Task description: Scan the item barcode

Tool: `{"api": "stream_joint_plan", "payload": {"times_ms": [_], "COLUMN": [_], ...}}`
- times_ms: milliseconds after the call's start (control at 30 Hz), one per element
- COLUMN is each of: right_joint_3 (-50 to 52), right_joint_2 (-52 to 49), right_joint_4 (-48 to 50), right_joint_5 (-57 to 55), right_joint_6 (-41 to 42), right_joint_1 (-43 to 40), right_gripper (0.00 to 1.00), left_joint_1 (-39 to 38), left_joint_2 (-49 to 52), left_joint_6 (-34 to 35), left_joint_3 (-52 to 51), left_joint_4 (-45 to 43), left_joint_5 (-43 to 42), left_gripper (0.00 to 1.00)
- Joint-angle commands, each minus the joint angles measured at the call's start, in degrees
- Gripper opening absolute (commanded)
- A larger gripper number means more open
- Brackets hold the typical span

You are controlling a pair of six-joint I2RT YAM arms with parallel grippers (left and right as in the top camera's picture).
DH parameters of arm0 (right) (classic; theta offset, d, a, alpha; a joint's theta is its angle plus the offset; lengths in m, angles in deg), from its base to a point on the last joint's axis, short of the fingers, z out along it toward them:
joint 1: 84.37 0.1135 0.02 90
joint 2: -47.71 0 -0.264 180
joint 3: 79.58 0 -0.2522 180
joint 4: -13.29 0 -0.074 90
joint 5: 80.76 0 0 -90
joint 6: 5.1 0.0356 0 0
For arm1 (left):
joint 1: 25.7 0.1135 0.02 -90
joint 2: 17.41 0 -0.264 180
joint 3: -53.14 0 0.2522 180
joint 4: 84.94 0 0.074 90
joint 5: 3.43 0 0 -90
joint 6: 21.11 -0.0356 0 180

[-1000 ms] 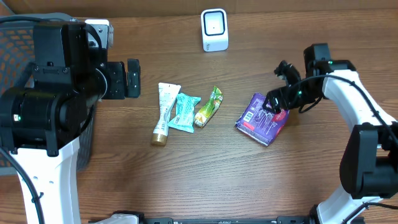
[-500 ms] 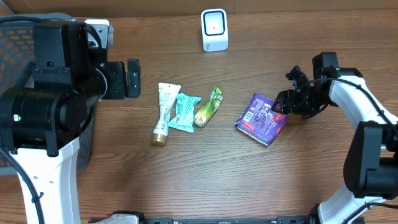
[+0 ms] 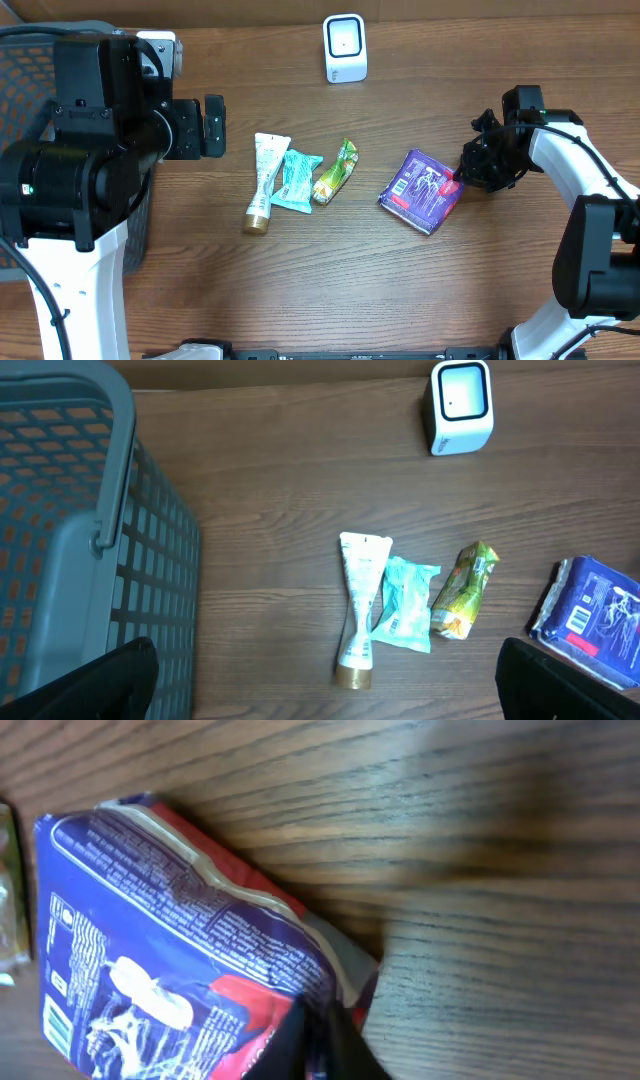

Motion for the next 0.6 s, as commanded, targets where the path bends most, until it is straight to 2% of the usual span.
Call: {"api": "stream_joint_plan", "payload": {"times_ms": [0, 67, 100, 167, 267, 333, 400, 467, 500, 533, 567], "right_joint_3": [0.6, 0.6, 0.6, 0.6, 0.6, 0.5, 0.1, -1.1, -1.6, -2.6, -3.1], "right_joint_2": [-0.2, -0.2, -0.2, -0.2, -0.1, -0.1, 0.0, 0.5, 0.9, 1.9, 2.5], "right_joint_4": [0.2, 0.3, -0.2, -1.2, -3.6, -5.8, -8.4, -10.4, -10.9, -11.4, -11.6], "right_joint_5": [-1.7, -6.9, -11.6, -15.3, -15.5, -15.1, -10.8, -6.0, -4.7, -2.8, -1.7], "right_joint_6": [4.8, 10.3, 16.8, 23.8, 27.6, 26.7, 18.9, 13.0, 11.8, 9.9, 8.8], "right_joint_1": [-0.1, -0.4, -0.9, -2.1, -4.4, -5.0, -4.9, -4.6, -4.5, -4.5, -4.5], "right_gripper": [0.04, 0.04, 0.04, 0.04, 0.04, 0.04, 0.18, 0.37, 0.42, 0.53, 0.60], "left_joint_1": [0.5, 0.5, 0.5, 0.5, 0.5, 0.5, 0.5, 0.5, 0.5, 0.5, 0.5], "left_joint_2": [0.2, 0.2, 0.2, 0.2, 0.2, 0.2, 0.2, 0.2, 0.2, 0.2, 0.2], "left_joint_6": [-0.5, -0.4, -0.4, -0.4, -0.4, -0.4, -0.4, -0.4, -0.5, -0.5, -0.5], "left_joint_3": [0.4, 0.4, 0.4, 0.4, 0.4, 0.4, 0.4, 0.4, 0.4, 0.4, 0.4], "left_joint_4": [-0.1, -0.1, 0.0, -0.1, -0.1, 0.0, 0.0, -0.1, -0.1, -0.1, -0.1], "left_joint_5": [0.5, 0.5, 0.5, 0.5, 0.5, 0.5, 0.5, 0.5, 0.5, 0.5, 0.5], "left_gripper": [1.00, 1.00, 1.00, 1.00, 1.00, 1.00, 1.00, 0.99, 1.00, 1.00, 1.00]}}
